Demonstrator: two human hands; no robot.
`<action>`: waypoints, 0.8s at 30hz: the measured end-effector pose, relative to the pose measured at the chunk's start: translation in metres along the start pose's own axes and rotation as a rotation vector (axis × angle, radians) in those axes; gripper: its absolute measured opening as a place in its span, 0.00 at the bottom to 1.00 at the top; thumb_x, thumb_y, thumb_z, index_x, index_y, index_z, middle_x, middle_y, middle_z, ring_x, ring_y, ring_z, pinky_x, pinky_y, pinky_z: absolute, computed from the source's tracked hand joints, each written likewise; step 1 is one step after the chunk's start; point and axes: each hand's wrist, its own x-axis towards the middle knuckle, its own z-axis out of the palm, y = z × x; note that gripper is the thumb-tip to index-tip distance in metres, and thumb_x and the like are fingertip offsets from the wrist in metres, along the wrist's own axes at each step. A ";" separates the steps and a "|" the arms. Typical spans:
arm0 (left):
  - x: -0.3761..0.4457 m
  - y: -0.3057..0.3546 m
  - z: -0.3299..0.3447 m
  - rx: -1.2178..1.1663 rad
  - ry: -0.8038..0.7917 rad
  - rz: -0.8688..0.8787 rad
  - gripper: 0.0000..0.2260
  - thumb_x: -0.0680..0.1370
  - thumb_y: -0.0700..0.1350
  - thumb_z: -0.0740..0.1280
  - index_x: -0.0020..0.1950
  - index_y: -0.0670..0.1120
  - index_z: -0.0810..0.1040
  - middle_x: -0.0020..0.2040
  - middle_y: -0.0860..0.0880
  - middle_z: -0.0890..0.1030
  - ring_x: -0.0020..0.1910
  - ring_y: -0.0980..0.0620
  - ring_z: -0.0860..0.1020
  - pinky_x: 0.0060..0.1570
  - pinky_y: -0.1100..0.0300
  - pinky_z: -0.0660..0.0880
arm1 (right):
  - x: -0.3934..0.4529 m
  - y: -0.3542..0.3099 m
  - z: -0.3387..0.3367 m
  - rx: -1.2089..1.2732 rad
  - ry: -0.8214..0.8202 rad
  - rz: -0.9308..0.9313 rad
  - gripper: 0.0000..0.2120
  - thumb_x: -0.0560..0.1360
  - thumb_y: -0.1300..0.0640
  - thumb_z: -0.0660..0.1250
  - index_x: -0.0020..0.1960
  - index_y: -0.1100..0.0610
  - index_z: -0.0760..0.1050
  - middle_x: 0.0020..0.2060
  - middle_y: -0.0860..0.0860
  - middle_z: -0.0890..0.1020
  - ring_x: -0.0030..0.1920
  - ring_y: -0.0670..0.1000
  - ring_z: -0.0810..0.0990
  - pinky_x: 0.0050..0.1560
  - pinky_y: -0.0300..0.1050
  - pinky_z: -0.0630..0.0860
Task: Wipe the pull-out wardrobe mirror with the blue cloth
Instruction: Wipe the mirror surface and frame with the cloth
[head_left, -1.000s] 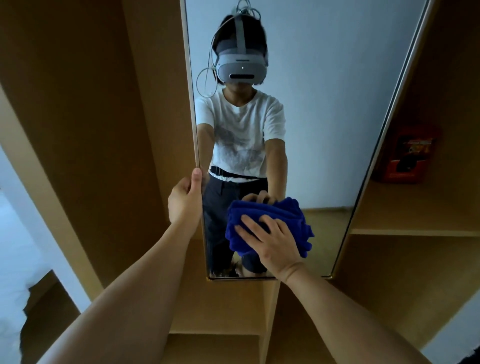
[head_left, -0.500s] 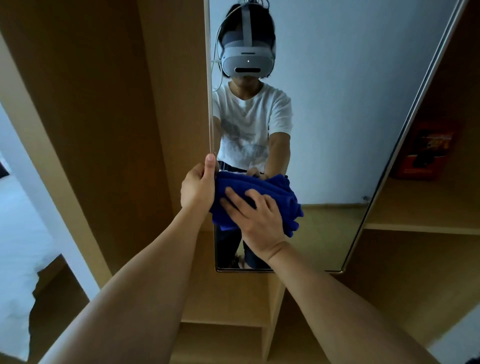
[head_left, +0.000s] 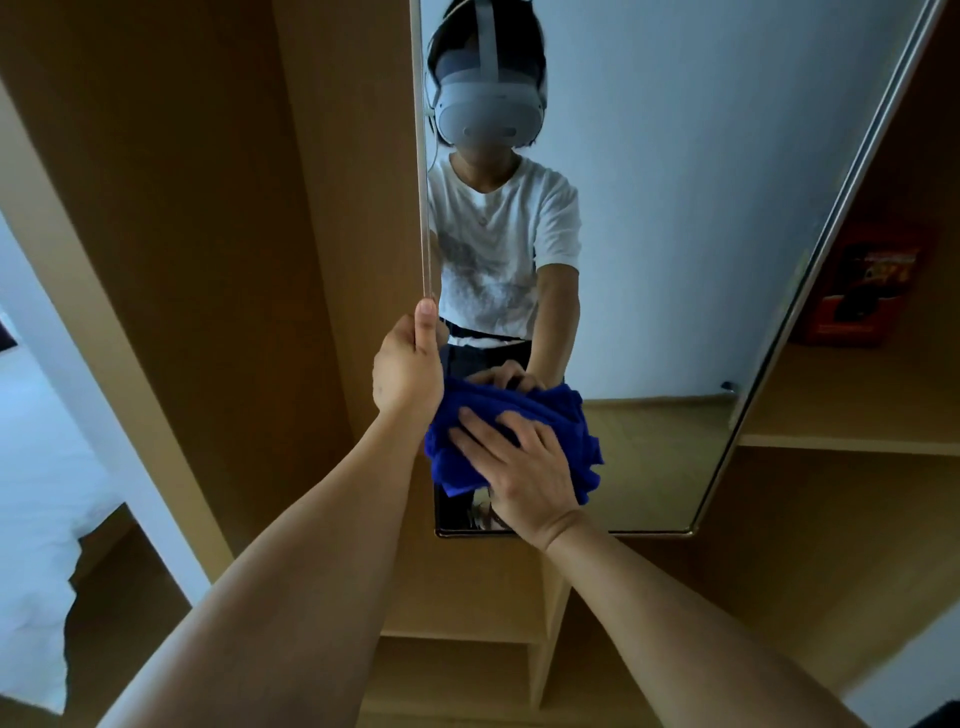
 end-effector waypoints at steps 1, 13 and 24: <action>0.000 0.000 0.000 0.009 0.005 -0.002 0.23 0.75 0.69 0.46 0.41 0.57 0.74 0.41 0.54 0.81 0.41 0.53 0.79 0.45 0.52 0.77 | 0.004 -0.001 0.000 0.015 0.024 0.032 0.21 0.72 0.58 0.63 0.65 0.50 0.75 0.64 0.47 0.76 0.56 0.54 0.70 0.54 0.49 0.69; 0.007 -0.005 0.002 -0.011 -0.014 0.010 0.23 0.75 0.69 0.49 0.45 0.56 0.74 0.41 0.56 0.80 0.42 0.54 0.79 0.41 0.55 0.76 | -0.036 -0.010 0.023 -0.101 -0.190 -0.189 0.19 0.73 0.58 0.63 0.64 0.49 0.76 0.63 0.47 0.77 0.54 0.53 0.72 0.50 0.48 0.77; 0.010 -0.006 0.001 -0.018 -0.024 0.039 0.23 0.76 0.69 0.49 0.39 0.54 0.73 0.35 0.55 0.77 0.34 0.55 0.76 0.37 0.54 0.74 | -0.070 -0.047 0.048 -0.074 -0.521 -0.150 0.23 0.63 0.50 0.77 0.58 0.46 0.80 0.58 0.43 0.80 0.51 0.50 0.79 0.45 0.43 0.78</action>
